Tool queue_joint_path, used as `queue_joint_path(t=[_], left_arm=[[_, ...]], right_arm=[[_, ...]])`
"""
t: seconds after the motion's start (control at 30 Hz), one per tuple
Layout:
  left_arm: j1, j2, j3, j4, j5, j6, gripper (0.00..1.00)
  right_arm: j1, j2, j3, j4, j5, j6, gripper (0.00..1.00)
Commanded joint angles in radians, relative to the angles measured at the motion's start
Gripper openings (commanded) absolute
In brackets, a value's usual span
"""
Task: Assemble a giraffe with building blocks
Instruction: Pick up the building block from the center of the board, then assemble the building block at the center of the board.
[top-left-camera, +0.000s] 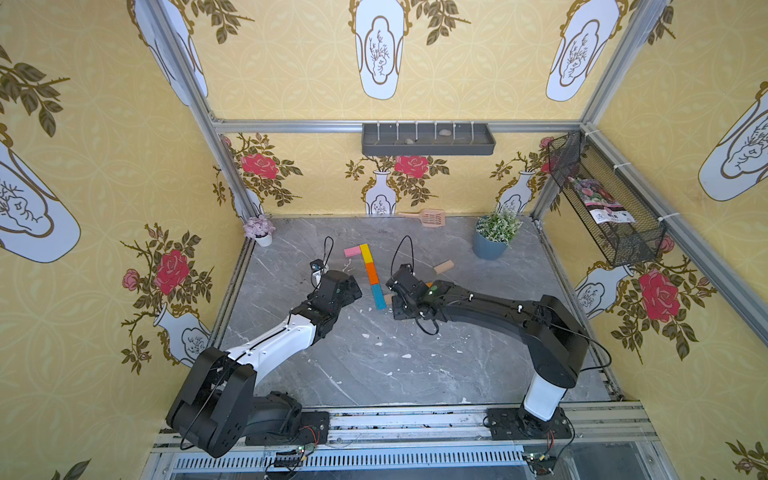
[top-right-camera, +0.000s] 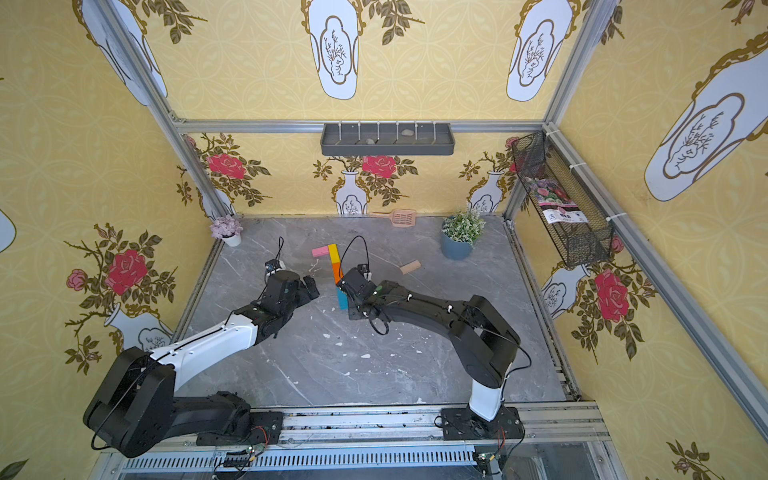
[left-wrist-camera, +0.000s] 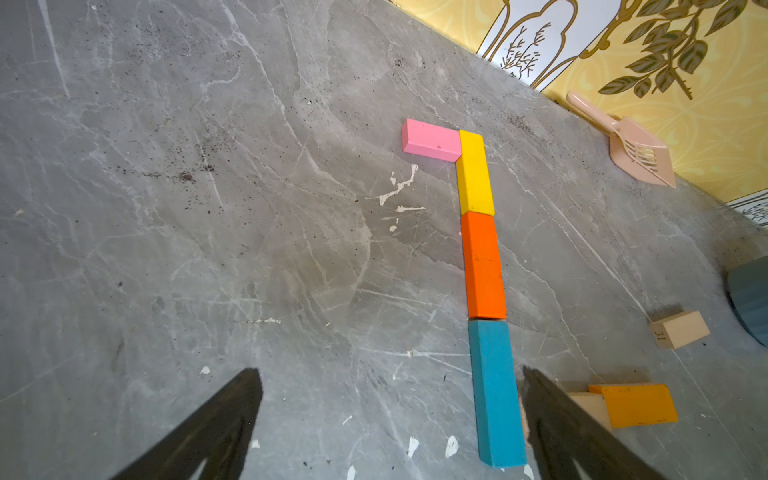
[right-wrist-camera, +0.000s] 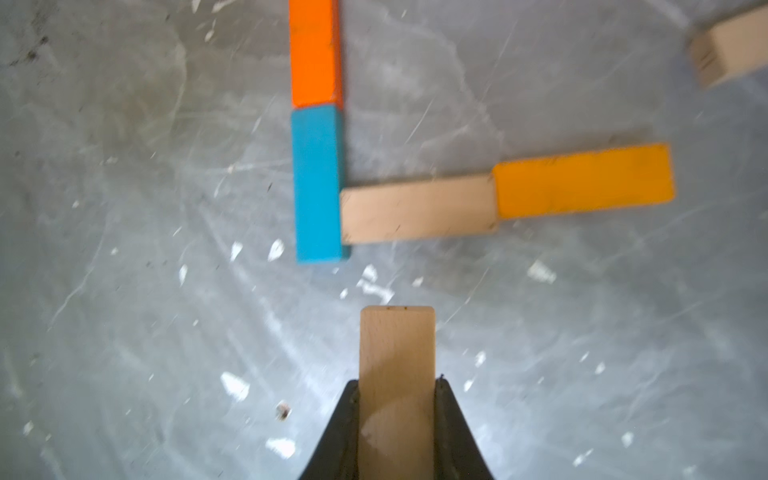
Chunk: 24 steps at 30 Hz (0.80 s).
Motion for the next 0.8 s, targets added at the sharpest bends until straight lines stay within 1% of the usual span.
queue_joint_path(t=[0.0, 0.1, 0.2, 0.3, 0.6, 0.77], left_arm=[[0.001, -0.005, 0.003, -0.006, -0.018, 0.008, 0.99], [0.001, -0.009, -0.002, -0.006, -0.016, 0.006, 0.99], [0.001, -0.012, -0.002, -0.005, -0.012, 0.007, 0.99], [0.001, -0.012, -0.002, -0.005, -0.011, 0.010, 0.99], [0.001, -0.004, 0.006, -0.008, -0.009, 0.015, 0.99], [0.001, -0.003, 0.007, -0.009, -0.008, 0.016, 0.99]], right_arm=[[0.059, 0.005, -0.035, 0.019, 0.053, 0.228, 0.21], [0.093, 0.055, -0.005, 0.009, 0.072, 0.290, 0.21], [0.111, 0.109, 0.024, 0.005, 0.068, 0.319, 0.21], [0.113, 0.155, 0.043, 0.021, 0.035, 0.320, 0.22], [0.110, 0.232, 0.113, 0.029, 0.013, 0.286, 0.23], [0.102, 0.261, 0.134, 0.028, 0.015, 0.292, 0.24]])
